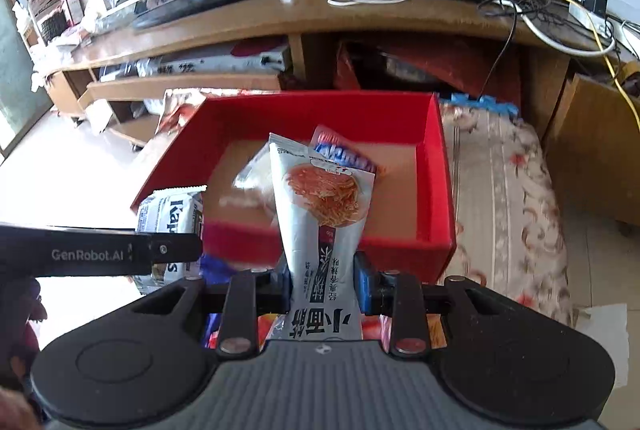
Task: Organize snacks
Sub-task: 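Carry both packs into the red box and open both tools to release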
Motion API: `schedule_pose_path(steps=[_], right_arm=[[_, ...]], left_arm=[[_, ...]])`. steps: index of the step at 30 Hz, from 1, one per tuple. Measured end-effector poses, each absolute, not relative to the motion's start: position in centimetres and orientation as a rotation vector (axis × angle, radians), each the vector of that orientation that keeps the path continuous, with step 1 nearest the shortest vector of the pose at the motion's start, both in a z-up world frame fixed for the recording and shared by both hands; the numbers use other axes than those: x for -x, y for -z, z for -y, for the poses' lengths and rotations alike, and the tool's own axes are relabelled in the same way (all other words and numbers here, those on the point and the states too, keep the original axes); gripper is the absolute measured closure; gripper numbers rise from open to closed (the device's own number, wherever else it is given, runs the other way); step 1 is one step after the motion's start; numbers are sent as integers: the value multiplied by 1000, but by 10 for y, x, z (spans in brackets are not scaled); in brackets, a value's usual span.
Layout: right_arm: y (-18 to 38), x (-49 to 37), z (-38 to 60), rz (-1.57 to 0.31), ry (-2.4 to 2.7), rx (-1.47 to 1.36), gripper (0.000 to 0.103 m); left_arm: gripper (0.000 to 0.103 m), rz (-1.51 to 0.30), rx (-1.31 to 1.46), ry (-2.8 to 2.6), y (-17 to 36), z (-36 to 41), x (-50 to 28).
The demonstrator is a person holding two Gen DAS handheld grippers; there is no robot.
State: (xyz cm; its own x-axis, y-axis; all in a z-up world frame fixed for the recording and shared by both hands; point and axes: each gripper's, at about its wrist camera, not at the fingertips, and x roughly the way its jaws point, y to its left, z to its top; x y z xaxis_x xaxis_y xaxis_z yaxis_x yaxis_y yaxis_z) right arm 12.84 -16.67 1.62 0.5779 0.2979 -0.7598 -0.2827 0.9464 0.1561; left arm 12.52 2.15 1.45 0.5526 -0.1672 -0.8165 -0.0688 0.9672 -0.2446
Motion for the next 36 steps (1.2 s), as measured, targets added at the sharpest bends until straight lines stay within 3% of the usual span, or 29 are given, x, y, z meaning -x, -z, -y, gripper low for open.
schedule_pose_path(steps=[36], right_arm=[[26, -230, 150, -928, -294, 22, 73]], left_arm=[[37, -1025, 200, -18, 17, -12, -217]])
